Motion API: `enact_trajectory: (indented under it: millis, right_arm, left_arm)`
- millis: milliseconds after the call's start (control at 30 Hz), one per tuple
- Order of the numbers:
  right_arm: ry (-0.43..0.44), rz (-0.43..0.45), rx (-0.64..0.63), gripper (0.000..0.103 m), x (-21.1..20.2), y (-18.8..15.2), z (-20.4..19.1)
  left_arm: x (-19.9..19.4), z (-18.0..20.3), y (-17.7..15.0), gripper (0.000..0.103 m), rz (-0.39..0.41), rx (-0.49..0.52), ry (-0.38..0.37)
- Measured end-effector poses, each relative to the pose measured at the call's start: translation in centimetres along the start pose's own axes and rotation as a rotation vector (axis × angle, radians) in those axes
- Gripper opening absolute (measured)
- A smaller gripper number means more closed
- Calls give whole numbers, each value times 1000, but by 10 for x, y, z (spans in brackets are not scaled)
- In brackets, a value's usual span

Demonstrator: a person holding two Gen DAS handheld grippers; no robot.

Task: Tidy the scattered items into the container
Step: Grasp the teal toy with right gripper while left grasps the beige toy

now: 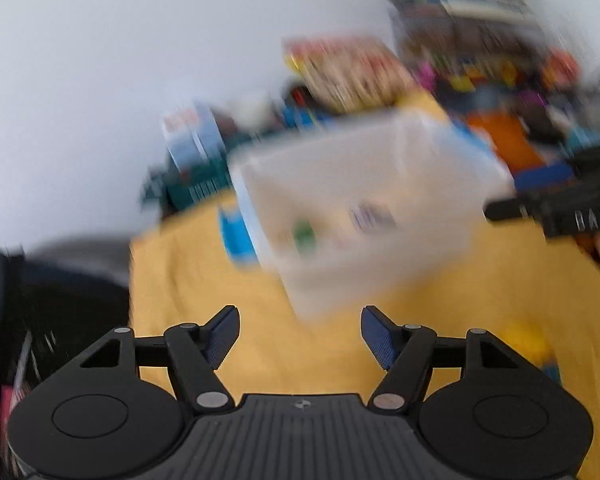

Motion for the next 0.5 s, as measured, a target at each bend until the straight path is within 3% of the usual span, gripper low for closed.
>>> enact_trajectory:
  millis: [167,233,367,500]
  right_arm:
    - [-74,-134,29,59,-14,-79,4]
    - [-84,-183,57,59,-18,-105,7]
    - [-86,-235,106,54,-16,-132,9]
    - [-126,-215,132,51,-6,-126,15]
  left_arm:
    - [-11,40,-86,71,-156,-71,-123]
    - [-13,46,-106,71,-200,-83,-134]
    - [-22,56,-114,70,-198,-86,-182]
    - [-21,57,-112,70,-168,-26,-112]
Point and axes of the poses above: each gripper's, at about its wrist camera, not at the fingertips, and x roughly the way its jaws point, z to its right, y to its top, the point moved 10 cm from there along x, roughly the way its jaws point, and after that the axes turned 5 degrees about x, right-handed, at the moved point
